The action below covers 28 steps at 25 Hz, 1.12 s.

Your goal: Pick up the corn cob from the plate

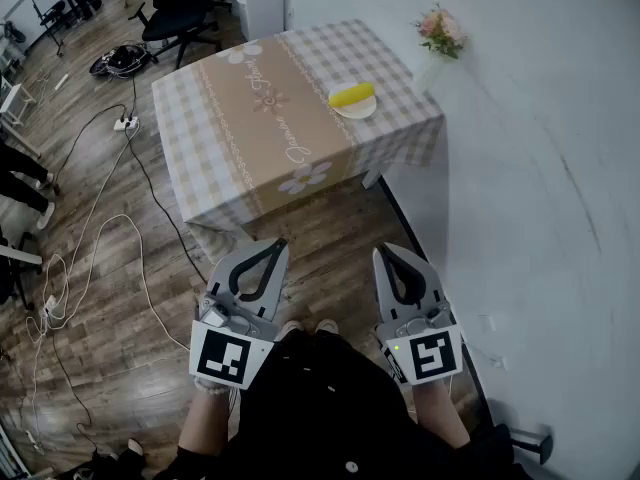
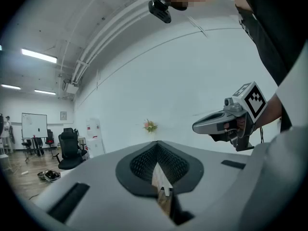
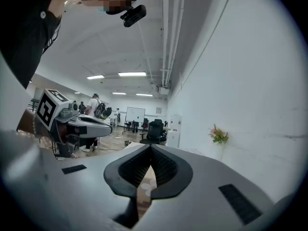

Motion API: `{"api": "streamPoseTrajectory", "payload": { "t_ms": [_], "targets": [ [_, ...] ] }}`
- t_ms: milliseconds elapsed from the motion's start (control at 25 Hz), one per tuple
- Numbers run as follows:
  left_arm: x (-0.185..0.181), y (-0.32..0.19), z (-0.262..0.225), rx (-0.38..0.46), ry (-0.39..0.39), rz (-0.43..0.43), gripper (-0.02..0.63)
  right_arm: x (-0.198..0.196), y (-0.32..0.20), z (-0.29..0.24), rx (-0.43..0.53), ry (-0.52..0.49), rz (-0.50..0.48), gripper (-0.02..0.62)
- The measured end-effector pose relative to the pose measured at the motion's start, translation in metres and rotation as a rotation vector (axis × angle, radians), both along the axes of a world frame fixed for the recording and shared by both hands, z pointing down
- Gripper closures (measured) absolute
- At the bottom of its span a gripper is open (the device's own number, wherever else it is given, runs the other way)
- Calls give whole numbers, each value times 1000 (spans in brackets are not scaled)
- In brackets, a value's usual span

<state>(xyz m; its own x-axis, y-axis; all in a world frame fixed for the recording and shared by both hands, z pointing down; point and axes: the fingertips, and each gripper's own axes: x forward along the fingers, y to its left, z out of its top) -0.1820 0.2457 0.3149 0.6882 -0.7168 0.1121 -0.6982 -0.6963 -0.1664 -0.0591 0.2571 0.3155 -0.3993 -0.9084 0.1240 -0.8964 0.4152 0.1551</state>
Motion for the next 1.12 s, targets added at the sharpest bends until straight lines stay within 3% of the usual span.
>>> {"api": "streamPoseTrajectory", "payload": {
  "t_ms": [480,1120],
  "targets": [
    [7,-1,3,7,-5,-9,594,5,-2,2,-3,-5,-12,555],
    [33,10,-6,-7,10,-68,594,41,-2,0,-12,-44,-44,554]
  ]
}}
